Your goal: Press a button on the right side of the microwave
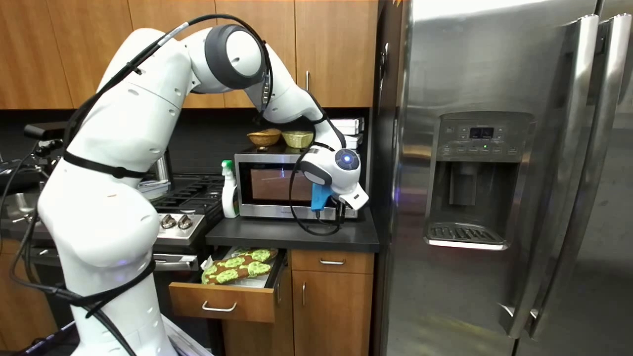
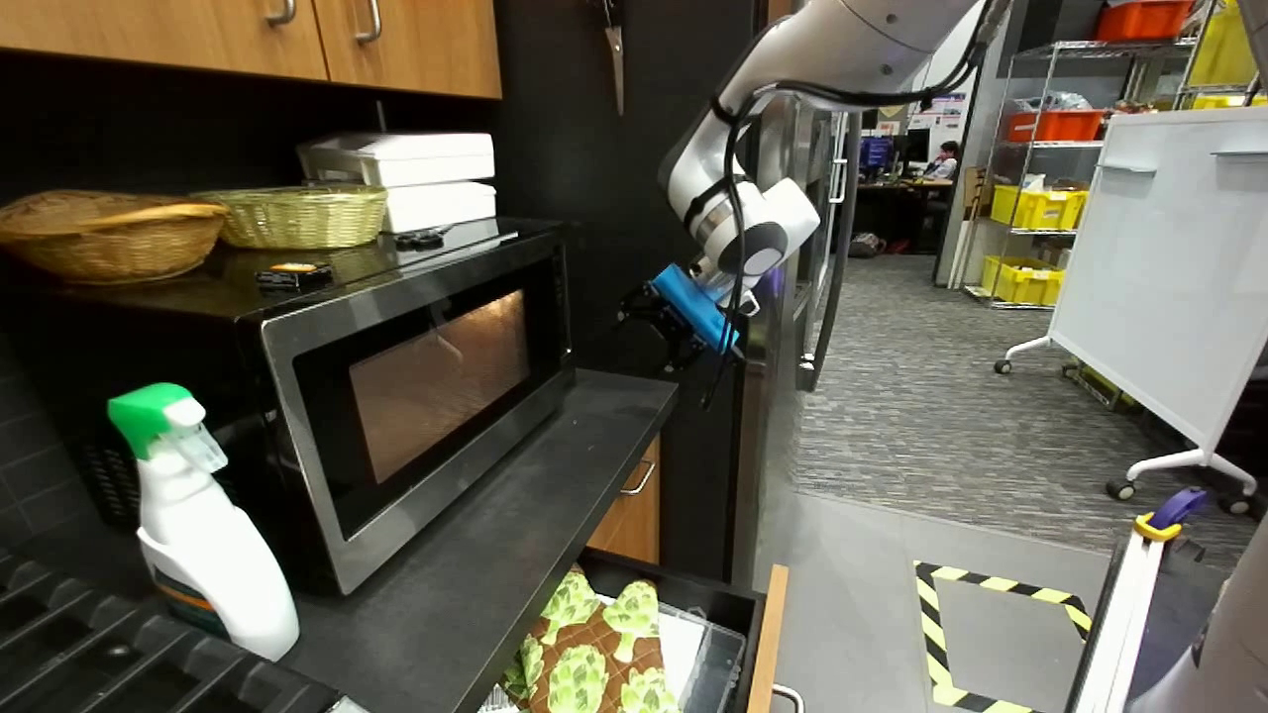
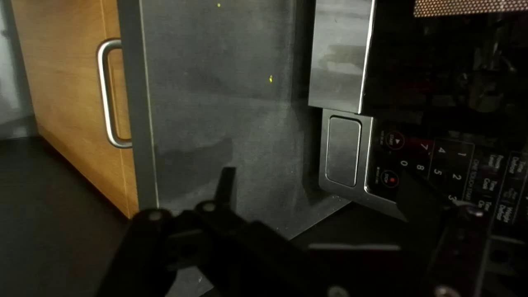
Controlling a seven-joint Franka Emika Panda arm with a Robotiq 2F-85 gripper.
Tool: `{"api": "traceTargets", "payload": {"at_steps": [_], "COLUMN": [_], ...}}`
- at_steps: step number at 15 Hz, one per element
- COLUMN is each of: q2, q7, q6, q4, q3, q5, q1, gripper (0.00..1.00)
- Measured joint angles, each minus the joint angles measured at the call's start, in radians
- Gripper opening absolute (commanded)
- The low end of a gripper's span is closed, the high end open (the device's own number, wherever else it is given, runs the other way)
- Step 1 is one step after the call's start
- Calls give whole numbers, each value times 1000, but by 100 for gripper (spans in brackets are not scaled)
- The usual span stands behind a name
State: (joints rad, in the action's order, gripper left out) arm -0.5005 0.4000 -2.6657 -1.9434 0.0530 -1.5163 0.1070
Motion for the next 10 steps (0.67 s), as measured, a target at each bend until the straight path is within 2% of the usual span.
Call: {"api": "traceTargets", "payload": {"at_steps": [10], "q2": [-23], "q7": [0], "q6": [18], "q4": [23], "q3": [0], "q5": [0], "q1": [0], "gripper": [100]}}
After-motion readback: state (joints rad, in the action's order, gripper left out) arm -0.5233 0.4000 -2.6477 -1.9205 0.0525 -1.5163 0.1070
